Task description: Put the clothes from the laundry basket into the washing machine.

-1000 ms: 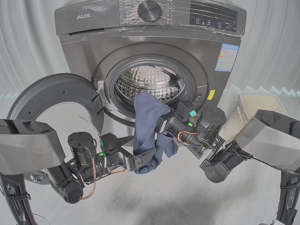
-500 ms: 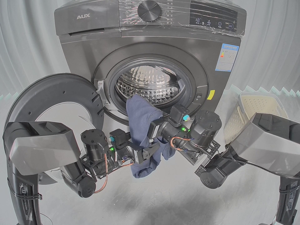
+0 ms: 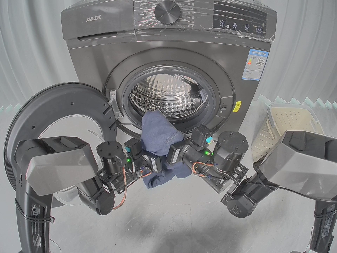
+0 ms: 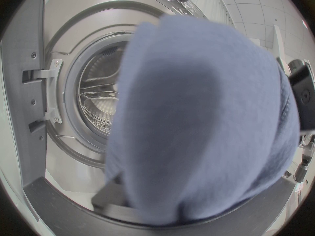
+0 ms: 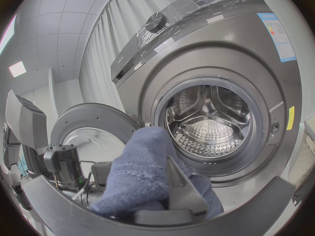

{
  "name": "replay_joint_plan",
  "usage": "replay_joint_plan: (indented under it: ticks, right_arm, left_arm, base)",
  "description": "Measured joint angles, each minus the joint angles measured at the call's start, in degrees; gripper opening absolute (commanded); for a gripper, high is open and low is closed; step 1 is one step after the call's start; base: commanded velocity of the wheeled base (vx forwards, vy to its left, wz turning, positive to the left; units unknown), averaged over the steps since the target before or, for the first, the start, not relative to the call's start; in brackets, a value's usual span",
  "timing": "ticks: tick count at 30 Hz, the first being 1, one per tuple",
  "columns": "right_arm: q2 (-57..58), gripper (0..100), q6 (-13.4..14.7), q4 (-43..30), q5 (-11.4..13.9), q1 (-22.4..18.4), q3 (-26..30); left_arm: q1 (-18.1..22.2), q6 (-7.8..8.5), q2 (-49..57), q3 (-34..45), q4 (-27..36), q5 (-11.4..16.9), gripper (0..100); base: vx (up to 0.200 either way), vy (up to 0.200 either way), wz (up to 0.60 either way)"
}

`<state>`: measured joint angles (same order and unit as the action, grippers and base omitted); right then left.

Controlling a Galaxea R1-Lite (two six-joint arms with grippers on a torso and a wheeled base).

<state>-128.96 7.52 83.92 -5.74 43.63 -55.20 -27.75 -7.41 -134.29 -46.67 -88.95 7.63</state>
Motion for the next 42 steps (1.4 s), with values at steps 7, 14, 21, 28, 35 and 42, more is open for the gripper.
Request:
replay_joint_plan:
  ticks: [7,14,21,28,35,42]
  right_arm:
    - [0.13,0,0.22,0.0,-0.41,-0.96,4.71]
    - [-0.04,0,0.39,-0.17,-1.1,-2.1,8.51]
    - [-0.2,100,0.39,0.29,-0.83,-1.55,9.45]
    - [0.38,100,0.38,0.24,-0.41,-0.67,10.69]
    - [3.46,100,-2.19,1.45,4.9,-0.3,22.87]
    - [10.03,100,-4.07,3.61,8.75,-0.09,33.67]
  left_arm:
    - [1.26,-1.48,0.83,-0.18,0.13,-0.79,0]
    - [1.1,-2.29,3.43,0.87,0.28,-1.1,0]
    - [0.63,-2.9,5.52,2.73,0.22,-1.29,0]
    - [0.11,-4.07,9.0,6.73,-0.06,-0.93,0]
    - [0.05,-4.13,13.96,12.71,-0.05,2.22,0]
    - [-0.56,-3.78,21.37,21.31,-0.02,5.1,0]
  base:
    - [0.0,0.0,0.0]
    - [0.0,0.0,0.0]
    - [0.0,0.0,0.0]
    - [0.0,0.0,0.0]
    - [0.0,0.0,0.0]
    - [0.0,0.0,0.0]
